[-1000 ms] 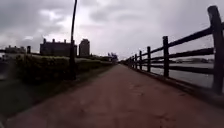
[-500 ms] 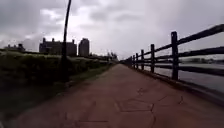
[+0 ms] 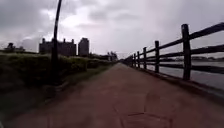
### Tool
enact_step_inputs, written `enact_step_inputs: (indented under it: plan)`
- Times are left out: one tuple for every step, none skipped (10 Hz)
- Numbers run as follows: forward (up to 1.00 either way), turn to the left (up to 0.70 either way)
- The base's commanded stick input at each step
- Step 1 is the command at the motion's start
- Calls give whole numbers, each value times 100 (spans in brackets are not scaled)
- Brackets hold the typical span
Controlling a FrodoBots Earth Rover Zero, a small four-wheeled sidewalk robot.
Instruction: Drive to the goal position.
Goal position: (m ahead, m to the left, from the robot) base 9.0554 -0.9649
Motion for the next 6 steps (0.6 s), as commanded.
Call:
enact_step_inputs:
  plan:
    - [100,0]
    - [100,0]
    - [100,-7]
    - [100,-35]
    - [100,0]
    - [100,0]
